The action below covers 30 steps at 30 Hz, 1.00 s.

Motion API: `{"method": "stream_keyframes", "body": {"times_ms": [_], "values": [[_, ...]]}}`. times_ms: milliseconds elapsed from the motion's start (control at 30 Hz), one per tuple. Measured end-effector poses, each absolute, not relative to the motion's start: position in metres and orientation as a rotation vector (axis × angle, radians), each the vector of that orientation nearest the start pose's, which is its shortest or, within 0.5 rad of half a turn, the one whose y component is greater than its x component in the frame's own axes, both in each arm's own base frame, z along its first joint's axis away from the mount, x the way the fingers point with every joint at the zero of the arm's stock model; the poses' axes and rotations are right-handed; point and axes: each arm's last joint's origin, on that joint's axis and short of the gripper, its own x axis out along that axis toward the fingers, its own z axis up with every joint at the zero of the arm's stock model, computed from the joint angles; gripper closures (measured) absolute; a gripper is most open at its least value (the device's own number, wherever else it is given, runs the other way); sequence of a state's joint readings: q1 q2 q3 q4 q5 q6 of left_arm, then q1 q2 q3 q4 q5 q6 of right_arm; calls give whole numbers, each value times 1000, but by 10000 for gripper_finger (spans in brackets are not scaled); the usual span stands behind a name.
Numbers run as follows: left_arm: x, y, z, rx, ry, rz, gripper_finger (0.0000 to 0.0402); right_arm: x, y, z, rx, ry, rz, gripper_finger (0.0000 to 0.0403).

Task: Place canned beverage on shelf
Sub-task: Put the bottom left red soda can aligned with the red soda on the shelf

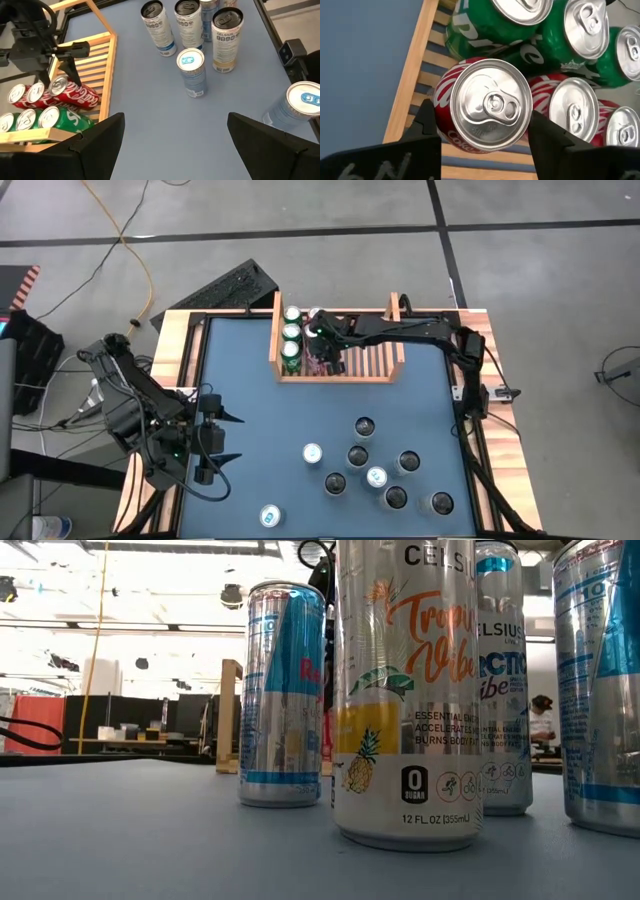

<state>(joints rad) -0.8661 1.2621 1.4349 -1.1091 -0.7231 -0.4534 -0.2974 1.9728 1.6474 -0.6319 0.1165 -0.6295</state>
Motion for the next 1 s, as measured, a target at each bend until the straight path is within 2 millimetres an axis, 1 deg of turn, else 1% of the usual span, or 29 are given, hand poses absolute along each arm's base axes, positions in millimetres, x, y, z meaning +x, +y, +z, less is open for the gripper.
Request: {"method": "stream_keyframes", "body": {"times_ms": [367,700,833,1000], "values": [[160,-158,384,236,652,27,60,411,-132,246,-439,1013,-60,234],[160,-158,384,235,652,27,60,411,-131,246,-436,1011,-60,232],[160,-158,384,234,652,27,60,411,-131,246,-432,1011,-61,218],[160,-158,384,233,652,28,60,411,-131,246,-426,1015,-62,179]]}}
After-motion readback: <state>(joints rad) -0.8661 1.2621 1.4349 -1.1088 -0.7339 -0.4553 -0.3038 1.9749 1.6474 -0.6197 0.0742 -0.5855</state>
